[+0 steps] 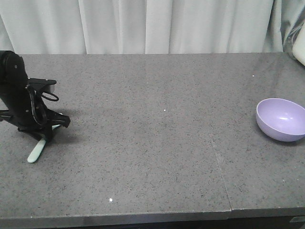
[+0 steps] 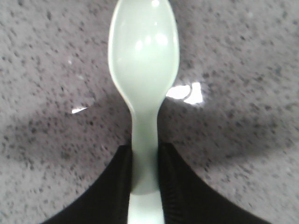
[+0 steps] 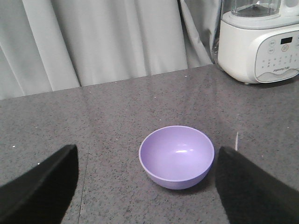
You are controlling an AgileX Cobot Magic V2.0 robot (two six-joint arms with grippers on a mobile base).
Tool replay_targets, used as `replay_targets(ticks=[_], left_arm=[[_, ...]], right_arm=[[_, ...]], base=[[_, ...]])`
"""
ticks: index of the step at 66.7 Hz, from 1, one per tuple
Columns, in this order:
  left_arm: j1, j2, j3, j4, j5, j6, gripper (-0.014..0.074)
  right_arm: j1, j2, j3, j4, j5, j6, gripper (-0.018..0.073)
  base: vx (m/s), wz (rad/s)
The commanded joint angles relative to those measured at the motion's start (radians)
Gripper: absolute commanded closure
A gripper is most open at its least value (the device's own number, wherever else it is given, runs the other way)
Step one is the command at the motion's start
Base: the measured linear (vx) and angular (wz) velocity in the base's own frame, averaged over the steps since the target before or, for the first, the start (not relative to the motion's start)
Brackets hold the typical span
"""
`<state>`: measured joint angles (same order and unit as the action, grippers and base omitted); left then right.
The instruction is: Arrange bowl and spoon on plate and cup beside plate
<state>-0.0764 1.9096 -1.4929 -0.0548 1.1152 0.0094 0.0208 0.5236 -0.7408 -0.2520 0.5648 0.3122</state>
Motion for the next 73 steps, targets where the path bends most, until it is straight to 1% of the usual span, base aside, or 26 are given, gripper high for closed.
replay_targets(ticks=[1, 10, 17, 26, 32, 40, 43, 46, 50, 54, 55, 58, 61, 65, 67, 73], left_arm=[[-0.004, -0.148, -0.021, -0.039, -0.046, 0.014, 0.0603], [-0.004, -0.287, -0.021, -0.103, -0.108, 0.042, 0.0603], [-0.004, -0.398, -0.021, -0.169, -0.168, 0.069, 0.0603], [-0.004, -0.536, -0.021, -0.236, -0.236, 0.09, 0.0603], [-0.004, -0.612, -0.02, -0.253, -0.267, 0.108, 0.0603], [-0.004, -0.708, -0.02, -0.253, -0.311, 0.109, 0.0603], [-0.004, -0.739, -0.02, -0.253, -0.323, 0.109, 0.0603], [-0.004, -0.771, -0.02, -0.253, -0.329, 0.113, 0.0603], [-0.004, -0.802, -0.02, -0.253, -0.33, 0.116, 0.0603], [-0.004, -0.834, -0.02, -0.249, -0.328, 0.116, 0.0603], [-0.004, -0.851, -0.02, -0.246, -0.328, 0.116, 0.0603], [-0.004, -0.863, -0.02, -0.246, -0.328, 0.116, 0.0603], [-0.004, -0.872, -0.02, -0.245, -0.326, 0.116, 0.0603], [-0.004, -0.872, -0.02, -0.245, -0.324, 0.116, 0.0603], [-0.004, -0.872, -0.02, -0.246, -0.32, 0.116, 0.0603], [-0.004, -0.871, -0.02, -0.246, -0.309, 0.116, 0.0603]], right_arm=[[-0.002, 0.079, -0.134, -0.051, -0.007, -0.011, -0.0024], [-0.002, 0.204, -0.322, -0.132, 0.086, -0.003, -0.0024], [-0.004, 0.306, -0.461, -0.19, 0.168, -0.002, -0.0024], [-0.004, 0.459, -0.636, -0.242, 0.317, -0.012, -0.0024], [-0.005, 0.552, -0.716, -0.245, 0.38, -0.031, -0.0024], [-0.007, 0.665, -0.776, -0.257, 0.427, -0.056, -0.0024], [-0.027, 0.702, -0.792, -0.261, 0.447, -0.065, -0.0024], [-0.07, 0.742, -0.807, -0.247, 0.457, -0.079, -0.0024], [-0.133, 0.78, -0.814, -0.183, 0.463, -0.123, -0.0024], [-0.22, 0.818, -0.814, -0.063, 0.462, -0.158, -0.0024], [-0.29, 0.847, -0.811, 0.06, 0.46, -0.221, -0.0024], [-0.346, 0.872, -0.808, 0.191, 0.459, -0.277, -0.0024], [-0.413, 0.903, -0.808, 0.284, 0.47, -0.331, -0.0024], [-0.463, 0.937, -0.808, 0.379, 0.473, -0.391, -0.0024], [-0.493, 0.958, -0.808, 0.415, 0.474, -0.415, -0.0024], [-0.55, 1.006, -0.808, 0.514, 0.481, -0.477, -0.0024]], base=[[0.0, 0.0], [0.0, 0.0], [0.0, 0.0], [0.0, 0.0], [0.0, 0.0], [0.0, 0.0], [0.0, 0.0], [0.0, 0.0], [0.0, 0.0], [0.0, 0.0], [0.0, 0.0], [0.0, 0.0], [0.0, 0.0], [0.0, 0.0], [0.0, 0.0], [0.0, 0.0]])
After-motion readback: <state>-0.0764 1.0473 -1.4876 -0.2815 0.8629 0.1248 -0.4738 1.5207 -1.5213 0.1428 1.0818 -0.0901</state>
